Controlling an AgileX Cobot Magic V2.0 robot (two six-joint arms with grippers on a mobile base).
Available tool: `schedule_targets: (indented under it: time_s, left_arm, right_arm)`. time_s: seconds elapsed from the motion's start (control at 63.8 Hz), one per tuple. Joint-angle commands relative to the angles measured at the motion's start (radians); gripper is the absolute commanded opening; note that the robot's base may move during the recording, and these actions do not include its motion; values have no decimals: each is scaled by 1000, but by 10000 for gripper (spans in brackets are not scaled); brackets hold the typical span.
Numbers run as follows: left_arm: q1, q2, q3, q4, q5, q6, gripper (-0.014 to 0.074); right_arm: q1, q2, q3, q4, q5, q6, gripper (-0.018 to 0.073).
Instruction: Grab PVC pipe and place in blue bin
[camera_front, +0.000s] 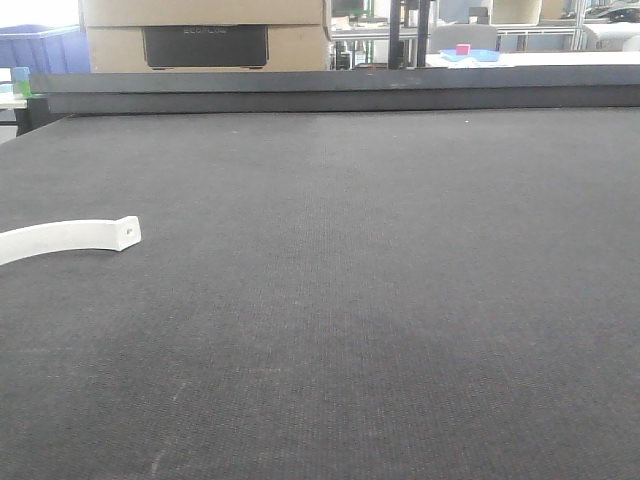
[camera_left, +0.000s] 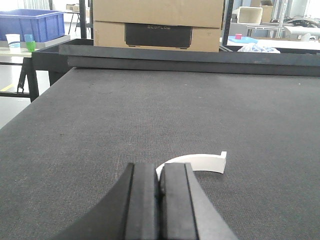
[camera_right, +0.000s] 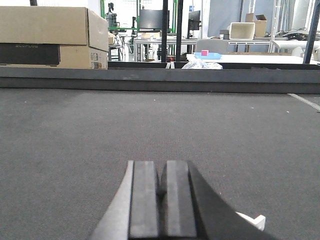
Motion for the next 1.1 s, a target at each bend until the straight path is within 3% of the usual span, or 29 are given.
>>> schedule_targets:
  time_s: [0.0,0.784,1.082]
  left_arm:
    - [4,-4,-4,4,-13,-1,-111]
    - [4,-4,-4,4,-21,-1,-111]
    - [4,-4,-8,0,-79,-1,-111]
  right_arm:
    - [-4,-3,0,-3,-24,-2,-167]
    - [-4,-3,0,-3,-24,-2,-167]
    - [-4,-3,-6,-3,-60,-2,-167]
